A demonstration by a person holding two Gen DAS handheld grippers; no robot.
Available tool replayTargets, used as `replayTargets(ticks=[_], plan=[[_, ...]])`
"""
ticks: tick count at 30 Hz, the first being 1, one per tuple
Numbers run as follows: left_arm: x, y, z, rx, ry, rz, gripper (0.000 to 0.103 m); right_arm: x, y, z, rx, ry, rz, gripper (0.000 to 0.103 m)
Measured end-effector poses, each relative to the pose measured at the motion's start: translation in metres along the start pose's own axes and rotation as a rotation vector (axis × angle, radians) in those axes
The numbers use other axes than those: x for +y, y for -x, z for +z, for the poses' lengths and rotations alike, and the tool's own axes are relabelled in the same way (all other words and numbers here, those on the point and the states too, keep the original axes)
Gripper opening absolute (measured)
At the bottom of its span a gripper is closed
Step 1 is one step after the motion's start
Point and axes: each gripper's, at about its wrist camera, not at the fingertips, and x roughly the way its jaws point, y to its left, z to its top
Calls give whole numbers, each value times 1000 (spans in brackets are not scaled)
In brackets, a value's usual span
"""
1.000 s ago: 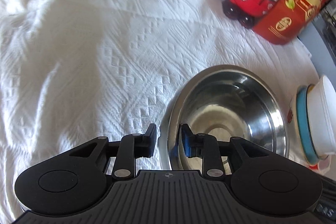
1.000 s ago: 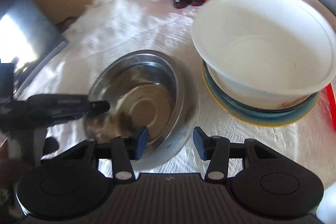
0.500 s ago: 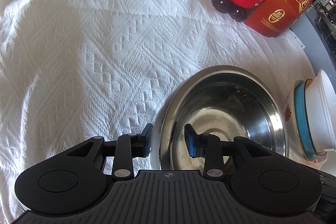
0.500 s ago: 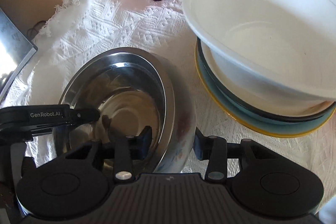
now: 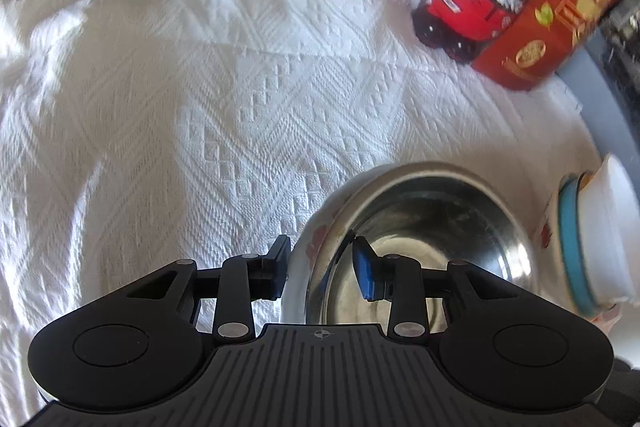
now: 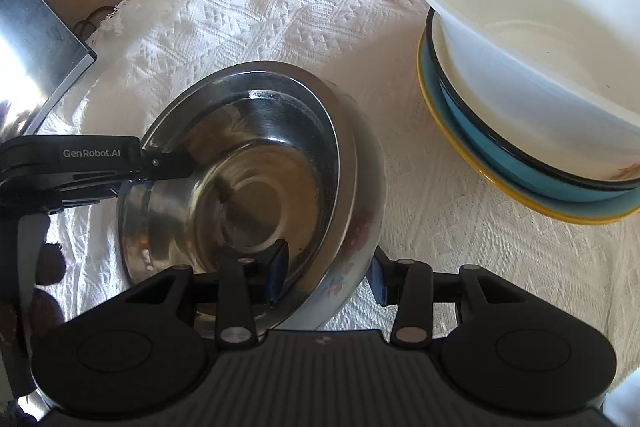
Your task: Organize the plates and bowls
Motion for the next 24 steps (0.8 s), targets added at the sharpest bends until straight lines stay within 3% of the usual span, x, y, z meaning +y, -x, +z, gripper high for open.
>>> replayTargets(ticks=[5,10,14,15,16,18,20,24], plan=[[10,24,-4,-99,85,-48,37,4,16,-1,14,78,7,42],[-1,47,-4,-225,165,-115,34,11,59,3,-63,263,22,43],[-38,68,-2,-320,135,-191,23,10,104,21,-201,395,57,45],[-51,72,-2,-332,115,-226,20,7,117,28,-252,424,55,51],[-64,73,-2,-336,94,-275,18,2,127,32,-299,444,45,60],[-89,75,-5,-340,76,-344,18,-13,145,44,-432,472,-8,69],[-110,73,-9,-352,76,-358,18,-30,153,56,-515,465,-74,69],[-149,70,-17,-390,75,-271,16,-70,154,87,-406,505,-21,69]])
